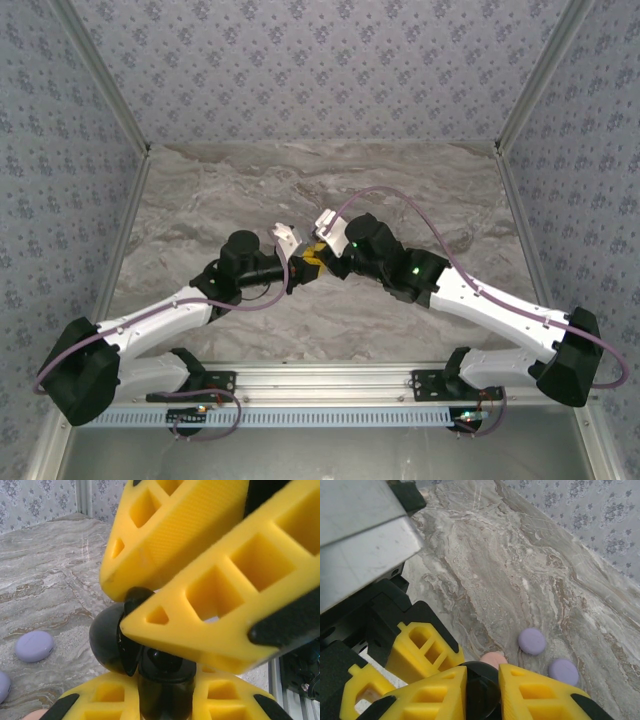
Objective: Insert wireless bluetooth earbuds into charging case
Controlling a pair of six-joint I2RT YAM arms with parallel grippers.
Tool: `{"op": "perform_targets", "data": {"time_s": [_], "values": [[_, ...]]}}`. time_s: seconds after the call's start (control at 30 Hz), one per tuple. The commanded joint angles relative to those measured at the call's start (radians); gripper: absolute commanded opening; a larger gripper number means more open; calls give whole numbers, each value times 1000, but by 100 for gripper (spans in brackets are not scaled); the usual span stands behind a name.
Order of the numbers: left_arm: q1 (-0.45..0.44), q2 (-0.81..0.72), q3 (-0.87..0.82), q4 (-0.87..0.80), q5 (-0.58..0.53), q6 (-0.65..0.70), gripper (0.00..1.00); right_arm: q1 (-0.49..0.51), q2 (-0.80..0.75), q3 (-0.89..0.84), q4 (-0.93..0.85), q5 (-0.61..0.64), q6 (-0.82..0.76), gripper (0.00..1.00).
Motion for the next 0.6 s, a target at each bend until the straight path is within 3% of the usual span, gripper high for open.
{"op": "perform_targets", "data": {"time_s": [0.0, 0.4, 0.53, 0.57], "values": [[-10, -24, 27, 73, 15, 0, 3, -6, 15, 26, -59, -46, 12, 27], [-15, -21, 29, 70, 12, 11, 3, -45, 6, 51, -69, -133, 52, 31], [-17, -18, 29, 71, 10, 13, 3, -81, -27, 63, -54, -176, 94, 36], [-17, -18, 28, 74, 9, 14, 3, -93, -36, 64, -48, -188, 108, 40]]}}
